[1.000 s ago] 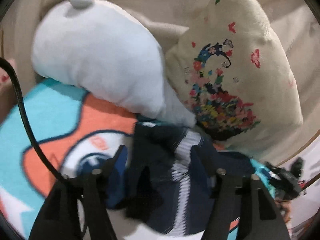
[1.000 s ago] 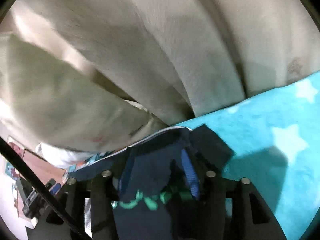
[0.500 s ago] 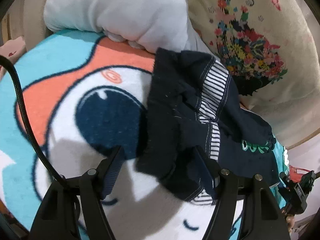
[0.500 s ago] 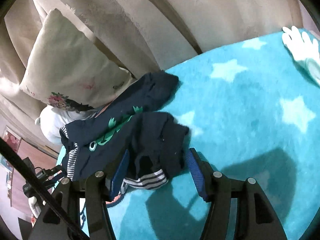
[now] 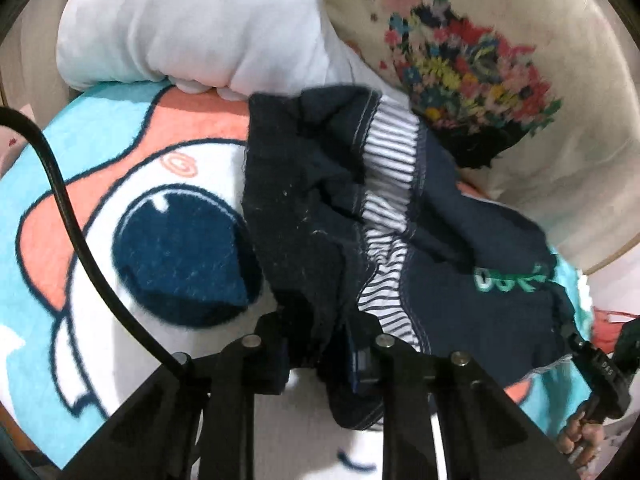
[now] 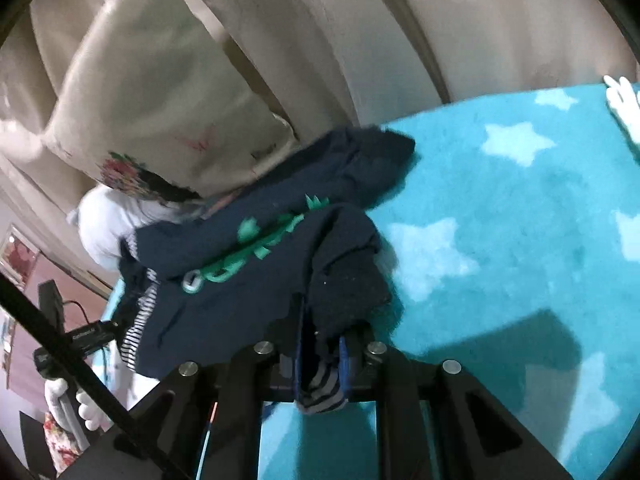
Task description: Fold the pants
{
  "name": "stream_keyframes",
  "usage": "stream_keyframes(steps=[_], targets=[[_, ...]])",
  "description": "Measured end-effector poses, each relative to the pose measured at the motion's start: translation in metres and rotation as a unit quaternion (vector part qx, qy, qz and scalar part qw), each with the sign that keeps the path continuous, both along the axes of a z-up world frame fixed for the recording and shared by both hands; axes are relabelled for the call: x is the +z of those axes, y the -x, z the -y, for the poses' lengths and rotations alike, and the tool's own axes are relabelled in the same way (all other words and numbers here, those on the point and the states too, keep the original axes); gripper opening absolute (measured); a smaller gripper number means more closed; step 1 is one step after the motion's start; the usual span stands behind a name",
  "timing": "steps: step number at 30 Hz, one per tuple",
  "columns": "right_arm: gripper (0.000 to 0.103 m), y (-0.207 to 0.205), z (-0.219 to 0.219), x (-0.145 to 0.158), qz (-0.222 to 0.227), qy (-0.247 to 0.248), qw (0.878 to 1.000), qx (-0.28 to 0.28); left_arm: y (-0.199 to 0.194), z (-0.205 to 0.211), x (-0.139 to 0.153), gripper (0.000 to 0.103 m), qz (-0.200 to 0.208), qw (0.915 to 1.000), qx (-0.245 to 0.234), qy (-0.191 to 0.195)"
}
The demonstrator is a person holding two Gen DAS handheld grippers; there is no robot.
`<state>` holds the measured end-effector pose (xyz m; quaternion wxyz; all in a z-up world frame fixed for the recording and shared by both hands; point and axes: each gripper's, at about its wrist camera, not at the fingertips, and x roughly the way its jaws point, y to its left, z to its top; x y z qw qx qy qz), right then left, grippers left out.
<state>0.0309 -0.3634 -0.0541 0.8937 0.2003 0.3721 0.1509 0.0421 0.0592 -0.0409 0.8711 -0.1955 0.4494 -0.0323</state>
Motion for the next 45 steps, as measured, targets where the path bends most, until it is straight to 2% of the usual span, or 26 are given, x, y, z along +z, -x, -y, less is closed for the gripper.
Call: stream_keyframes(steps=[5,9,15,18,20,23,27,29,30,34,36,38,39,40,41,42,43,45], targets=[[0.014,0.029,0.016,0.028,0.029,-0.035,0.999,0.004,0.028,-0.013,0.019,0.020,0.015,0.9999,0.001,0.005],[0.014,0.062,0.020,0.042,0.043,-0.034,0.998,0.009,0.047,-0.012,0.017,0.020,0.013,0.9999,0.003,0.004],[0.014,0.106,0.028,0.028,0.032,-0.038,0.999,0.005,0.077,-0.015,-0.006,0.023,-0.004,0.9999,0.008,0.014],[0.018,0.120,0.025,0.014,0.024,0.018,1.000,-0.001,0.087,-0.019,-0.010,0.028,0.004,0.9996,0.026,0.005],[0.031,0.125,0.028,0.011,0.016,0.054,0.998,-0.013,0.098,-0.024,-0.003,0.036,0.021,0.9988,0.044,-0.006],[0.045,0.127,0.040,0.016,0.018,0.051,0.998,-0.026,0.114,-0.035,0.006,0.046,0.044,0.9966,0.069,-0.013],[0.050,0.102,0.048,0.042,0.031,0.069,0.996,-0.037,0.127,-0.046,0.014,0.049,0.061,0.9944,0.085,-0.012],[0.066,0.076,0.043,0.058,0.031,0.080,0.996,-0.025,0.131,-0.046,0.016,0.056,0.069,0.9935,0.090,-0.011],[0.066,0.064,0.042,0.062,0.029,0.080,0.996,-0.024,0.133,-0.046,0.017,0.058,0.073,0.9931,0.091,-0.008],[0.066,-0.026,0.042,0.054,-0.027,0.033,0.999,-0.031,0.136,-0.038,0.023,0.059,0.083,0.9935,0.078,-0.008],[0.066,-0.075,0.041,0.036,-0.076,0.015,0.996,-0.047,0.137,-0.037,0.025,0.060,0.088,0.9933,0.073,-0.011],[0.067,-0.105,0.040,0.021,-0.114,0.011,0.991,-0.073,0.137,-0.037,0.025,0.062,0.091,0.9932,0.071,-0.015],[0.067,-0.111,0.039,0.019,-0.116,0.011,0.990,-0.084,0.137,-0.037,0.025,0.062,0.092,0.9932,0.070,-0.016],[0.064,-0.115,0.038,0.025,-0.094,0.016,0.990,-0.100,0.136,-0.038,0.024,0.062,0.092,0.9933,0.068,-0.016],[0.033,-0.118,0.035,0.027,-0.095,0.016,0.990,-0.099,0.137,-0.036,0.024,0.062,0.091,0.9931,0.072,-0.016],[0.011,-0.121,0.032,0.027,-0.104,0.001,0.991,-0.081,0.136,-0.038,0.023,0.062,0.089,0.9933,0.072,-0.015],[0.009,-0.120,0.028,0.027,-0.114,-0.014,0.991,-0.062,0.134,-0.039,0.022,0.062,0.087,0.9934,0.074,-0.014],[0.008,-0.104,0.021,0.040,-0.092,0.017,0.994,-0.052,0.132,-0.042,0.020,0.062,0.084,0.9937,0.073,-0.011]])
